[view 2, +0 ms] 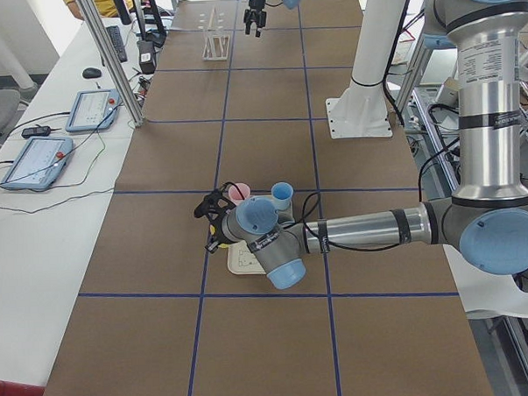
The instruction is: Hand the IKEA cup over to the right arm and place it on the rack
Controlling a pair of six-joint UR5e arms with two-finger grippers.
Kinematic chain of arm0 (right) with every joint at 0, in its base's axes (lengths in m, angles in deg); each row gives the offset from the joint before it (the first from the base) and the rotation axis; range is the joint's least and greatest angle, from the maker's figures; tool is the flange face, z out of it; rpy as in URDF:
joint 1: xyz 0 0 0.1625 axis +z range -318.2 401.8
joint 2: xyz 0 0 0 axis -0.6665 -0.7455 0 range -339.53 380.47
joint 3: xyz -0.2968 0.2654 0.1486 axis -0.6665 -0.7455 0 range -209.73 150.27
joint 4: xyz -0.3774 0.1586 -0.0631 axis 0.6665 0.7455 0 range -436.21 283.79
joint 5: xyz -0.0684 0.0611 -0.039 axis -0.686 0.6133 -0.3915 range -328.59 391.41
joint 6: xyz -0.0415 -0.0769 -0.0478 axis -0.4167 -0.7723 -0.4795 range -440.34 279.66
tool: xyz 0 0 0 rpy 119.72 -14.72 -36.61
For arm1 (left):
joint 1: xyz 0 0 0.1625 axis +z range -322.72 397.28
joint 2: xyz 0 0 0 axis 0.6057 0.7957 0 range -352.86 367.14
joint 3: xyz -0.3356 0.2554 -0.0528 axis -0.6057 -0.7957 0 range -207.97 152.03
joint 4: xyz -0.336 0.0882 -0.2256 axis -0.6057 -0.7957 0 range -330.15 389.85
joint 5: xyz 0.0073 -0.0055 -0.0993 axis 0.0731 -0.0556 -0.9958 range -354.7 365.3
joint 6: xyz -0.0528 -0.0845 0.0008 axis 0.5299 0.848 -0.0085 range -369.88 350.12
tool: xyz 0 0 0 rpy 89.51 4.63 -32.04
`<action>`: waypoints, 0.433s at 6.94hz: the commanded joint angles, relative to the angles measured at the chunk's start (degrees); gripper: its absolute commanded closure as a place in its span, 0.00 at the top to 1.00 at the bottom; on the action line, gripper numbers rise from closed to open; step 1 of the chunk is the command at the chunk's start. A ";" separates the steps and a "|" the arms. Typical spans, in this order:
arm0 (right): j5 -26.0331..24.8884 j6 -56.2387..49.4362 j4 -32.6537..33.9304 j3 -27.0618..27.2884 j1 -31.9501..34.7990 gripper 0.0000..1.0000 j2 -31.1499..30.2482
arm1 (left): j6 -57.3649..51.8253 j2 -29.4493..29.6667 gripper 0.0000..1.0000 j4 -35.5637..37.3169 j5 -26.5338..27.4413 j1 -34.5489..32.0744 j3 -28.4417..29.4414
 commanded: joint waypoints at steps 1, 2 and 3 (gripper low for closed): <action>-9.27 -0.16 -8.34 -2.79 -6.06 0.99 5.16 | 8.15 -0.18 0.00 11.14 -1.69 -1.30 -13.20; -16.81 -1.38 -9.06 -2.80 -10.02 0.99 7.19 | 16.92 0.00 0.00 11.19 -1.78 -0.60 -17.53; -23.33 -5.04 -11.68 -3.58 -15.63 0.99 8.51 | 22.05 0.35 0.00 11.01 -3.87 2.54 -20.01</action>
